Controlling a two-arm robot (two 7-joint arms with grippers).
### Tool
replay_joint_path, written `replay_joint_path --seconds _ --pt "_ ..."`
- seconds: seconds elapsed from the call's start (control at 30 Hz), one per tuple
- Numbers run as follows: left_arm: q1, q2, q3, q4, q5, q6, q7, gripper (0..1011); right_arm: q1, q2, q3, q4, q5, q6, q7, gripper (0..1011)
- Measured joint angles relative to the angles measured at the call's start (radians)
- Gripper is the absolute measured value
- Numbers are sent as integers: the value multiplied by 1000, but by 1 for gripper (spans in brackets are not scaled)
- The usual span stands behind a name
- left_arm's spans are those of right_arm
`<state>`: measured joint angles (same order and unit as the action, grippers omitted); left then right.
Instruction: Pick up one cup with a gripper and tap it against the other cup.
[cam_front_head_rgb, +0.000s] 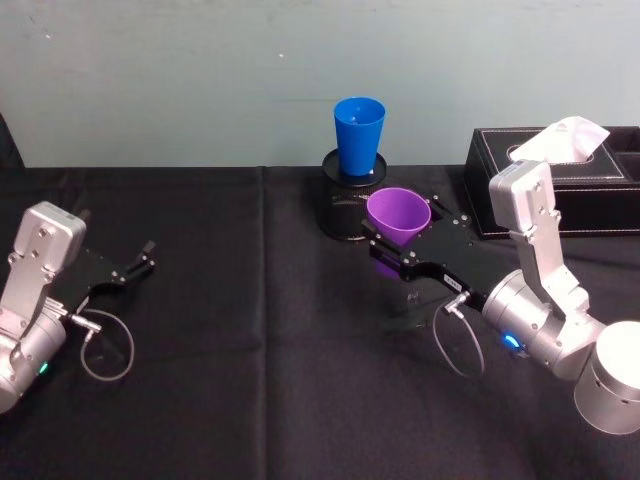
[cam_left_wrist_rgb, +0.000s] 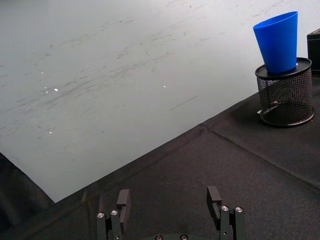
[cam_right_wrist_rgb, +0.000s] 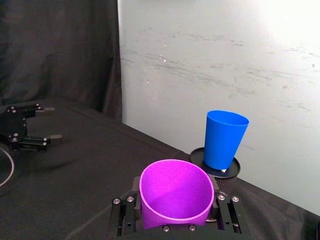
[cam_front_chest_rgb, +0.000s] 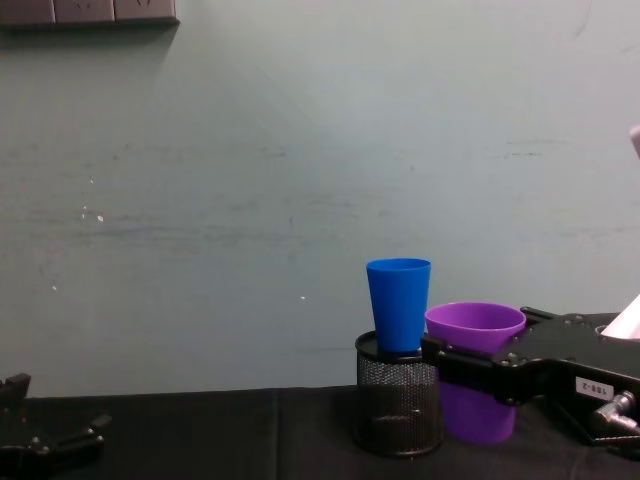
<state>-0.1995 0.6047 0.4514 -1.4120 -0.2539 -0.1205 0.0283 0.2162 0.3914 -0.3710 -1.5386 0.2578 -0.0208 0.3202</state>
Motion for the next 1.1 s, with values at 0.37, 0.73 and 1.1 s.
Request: replay_joint_path --seconds 0.37,0.73,1.1 --pt "0 0 0 0 0 0 0 1000 1 0 -1 1 1 0 0 742" --pt "0 0 0 0 0 0 0 1000 1 0 -1 2 2 0 0 743" --pt "0 0 0 0 0 0 0 1000 1 0 -1 2 2 0 0 743"
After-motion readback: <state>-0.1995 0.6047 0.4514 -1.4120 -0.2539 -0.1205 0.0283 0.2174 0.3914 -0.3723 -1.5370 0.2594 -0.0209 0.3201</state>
